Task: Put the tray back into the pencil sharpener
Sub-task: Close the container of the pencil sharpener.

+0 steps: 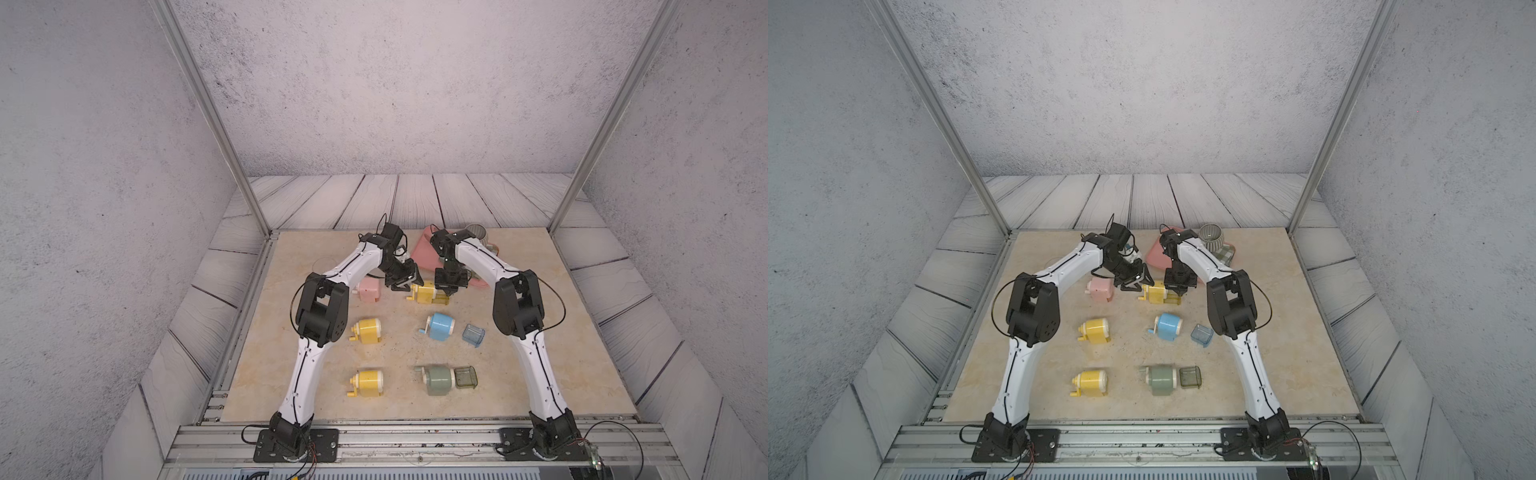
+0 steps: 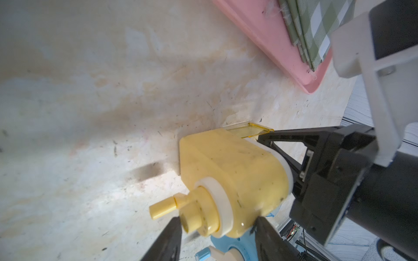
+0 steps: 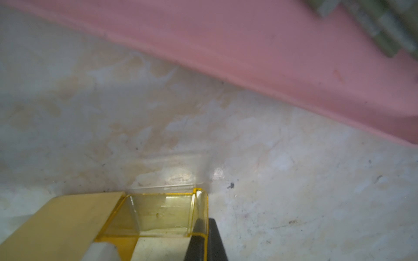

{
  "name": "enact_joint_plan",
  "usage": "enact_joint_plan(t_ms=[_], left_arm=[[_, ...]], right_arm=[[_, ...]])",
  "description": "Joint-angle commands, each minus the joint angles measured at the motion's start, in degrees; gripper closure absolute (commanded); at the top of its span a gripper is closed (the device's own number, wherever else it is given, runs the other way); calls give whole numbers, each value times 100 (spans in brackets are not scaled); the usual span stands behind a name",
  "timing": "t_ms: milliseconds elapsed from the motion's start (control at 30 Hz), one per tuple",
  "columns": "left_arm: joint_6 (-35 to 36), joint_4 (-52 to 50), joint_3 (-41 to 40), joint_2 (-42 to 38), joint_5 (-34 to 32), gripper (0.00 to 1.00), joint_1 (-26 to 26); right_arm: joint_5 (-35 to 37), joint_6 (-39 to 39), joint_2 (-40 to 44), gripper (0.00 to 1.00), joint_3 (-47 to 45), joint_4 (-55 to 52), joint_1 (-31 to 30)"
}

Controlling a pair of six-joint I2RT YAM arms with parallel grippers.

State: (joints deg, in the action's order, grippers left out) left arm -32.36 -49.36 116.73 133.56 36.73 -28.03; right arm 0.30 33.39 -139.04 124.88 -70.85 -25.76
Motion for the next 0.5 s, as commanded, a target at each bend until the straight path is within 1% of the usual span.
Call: enact_joint_plan(t_ms=[0, 133, 267, 400, 467], left_arm=[[61, -184, -133, 221, -133, 46, 3], [48, -172, -133, 224, -140, 46, 8], [38, -171, -125, 232, -127, 46, 8], [46, -179, -133, 229, -131, 46, 8], [48, -174, -137, 232, -131, 46, 8]], right_arm=[[-277, 16, 134, 100, 11, 251, -61], [-241, 5, 28, 100, 236, 133, -65], [-258, 7, 21, 100, 212, 159, -84], [-334, 27, 21, 94, 195, 183, -100], [-364, 10, 33, 93, 169, 228, -114]])
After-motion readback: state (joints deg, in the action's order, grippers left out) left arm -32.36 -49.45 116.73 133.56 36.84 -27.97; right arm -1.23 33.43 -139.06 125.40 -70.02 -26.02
